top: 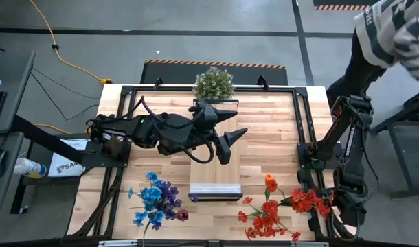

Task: Pick and place flowers into a vace then onto a shelf
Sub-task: Put the red flowers into the right transparent vase

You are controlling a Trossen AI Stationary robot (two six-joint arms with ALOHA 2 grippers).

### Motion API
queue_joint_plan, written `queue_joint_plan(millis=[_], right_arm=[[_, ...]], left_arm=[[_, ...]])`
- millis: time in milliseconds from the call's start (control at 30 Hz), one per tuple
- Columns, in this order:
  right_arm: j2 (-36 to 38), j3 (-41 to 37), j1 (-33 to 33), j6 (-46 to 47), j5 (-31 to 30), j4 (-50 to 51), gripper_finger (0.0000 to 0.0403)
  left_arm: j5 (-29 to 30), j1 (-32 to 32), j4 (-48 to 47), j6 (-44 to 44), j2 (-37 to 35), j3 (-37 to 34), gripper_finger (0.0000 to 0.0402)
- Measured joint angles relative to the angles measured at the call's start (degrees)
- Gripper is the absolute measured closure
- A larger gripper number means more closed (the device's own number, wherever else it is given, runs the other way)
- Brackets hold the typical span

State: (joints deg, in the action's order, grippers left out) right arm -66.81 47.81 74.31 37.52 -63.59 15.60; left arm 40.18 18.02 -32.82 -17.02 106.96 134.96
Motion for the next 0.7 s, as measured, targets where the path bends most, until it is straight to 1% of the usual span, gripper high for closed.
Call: queue_joint_plan(millis=[100, 333, 433, 533, 700], right_arm=[[-0.6, 0.0, -0.5, 0.5, 0.8, 0.0, 0.0401], [-1.6, 0.0, -0.5, 4.7, 2.1, 2.6, 0.0401], [-1.6, 0.0, -0.6, 6.0, 2.5, 3.3, 0.0395], [-1.6, 0.0, -0.6, 6.0, 2.6, 3.5, 0.0392], [-1.6, 0.0, -0.6, 6.0, 2.8, 3.5, 0.0399]], left_arm=[[0.0, 0.0, 0.0, 0.0, 0.0, 0.0, 0.0085], [0.0, 0.0, 0.0, 0.0, 0.0, 0.0, 0.0085], [0.0, 0.0, 0.0, 0.0, 0.0, 0.0, 0.0085], [0.0, 0.0, 0.0, 0.0, 0.0, 0.0, 0.0085], [-0.1, 0.0, 0.0, 0.0, 0.0, 0.0, 0.0085]])
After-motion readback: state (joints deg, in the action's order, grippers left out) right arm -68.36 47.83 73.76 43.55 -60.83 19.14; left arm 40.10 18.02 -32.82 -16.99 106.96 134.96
